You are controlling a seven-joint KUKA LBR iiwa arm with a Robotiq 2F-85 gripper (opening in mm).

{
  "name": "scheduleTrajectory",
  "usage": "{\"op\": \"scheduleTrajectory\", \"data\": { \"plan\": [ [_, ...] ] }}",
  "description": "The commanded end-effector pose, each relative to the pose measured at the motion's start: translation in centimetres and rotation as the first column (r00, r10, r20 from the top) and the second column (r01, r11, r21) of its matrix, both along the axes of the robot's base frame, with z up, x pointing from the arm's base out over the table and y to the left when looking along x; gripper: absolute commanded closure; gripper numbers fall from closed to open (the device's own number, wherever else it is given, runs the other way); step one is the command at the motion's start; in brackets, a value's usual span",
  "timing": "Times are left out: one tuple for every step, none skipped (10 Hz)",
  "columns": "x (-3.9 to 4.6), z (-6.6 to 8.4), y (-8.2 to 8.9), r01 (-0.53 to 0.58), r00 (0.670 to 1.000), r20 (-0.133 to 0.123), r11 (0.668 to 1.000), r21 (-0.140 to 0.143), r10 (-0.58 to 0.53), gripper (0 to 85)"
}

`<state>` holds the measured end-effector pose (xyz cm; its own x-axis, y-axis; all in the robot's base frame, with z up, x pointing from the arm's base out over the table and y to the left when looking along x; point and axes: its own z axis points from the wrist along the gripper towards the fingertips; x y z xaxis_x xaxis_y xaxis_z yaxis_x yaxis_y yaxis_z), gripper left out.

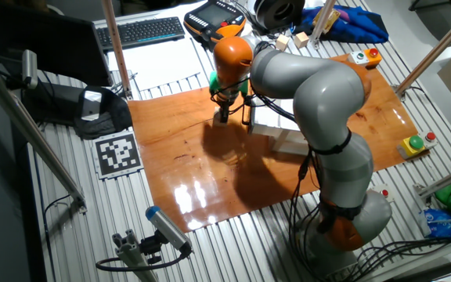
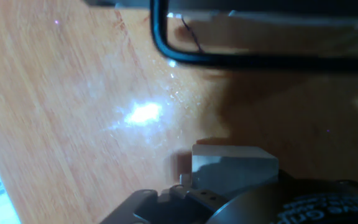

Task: Put things in the drawer

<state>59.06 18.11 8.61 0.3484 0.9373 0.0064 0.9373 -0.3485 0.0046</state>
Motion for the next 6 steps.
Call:
{"op": "scheduleTrajectory", "data": {
  "plan": [
    [-0.28, 0.5, 0.0, -0.013, 1.0, 0.002, 1.0, 0.0, 0.013, 85.0],
    [-0.91, 1.4, 0.0, -0.047, 0.999, 0.016, 0.999, 0.005, 0.046, 85.0],
    [-1.71, 2.4, 0.2, -0.114, 0.993, 0.021, 0.993, 0.008, 0.114, 85.0],
    [-2.22, 3.0, 0.3, -0.167, 0.986, 0.023, 0.986, 0.012, 0.167, 85.0],
    [-2.64, 3.4, 0.4, -0.203, 0.979, 0.032, 0.979, 0.021, 0.202, 85.0],
    [-3.07, 3.9, 0.5, -0.243, 0.969, 0.041, 0.97, 0.025, 0.242, 85.0]
  ]
}}
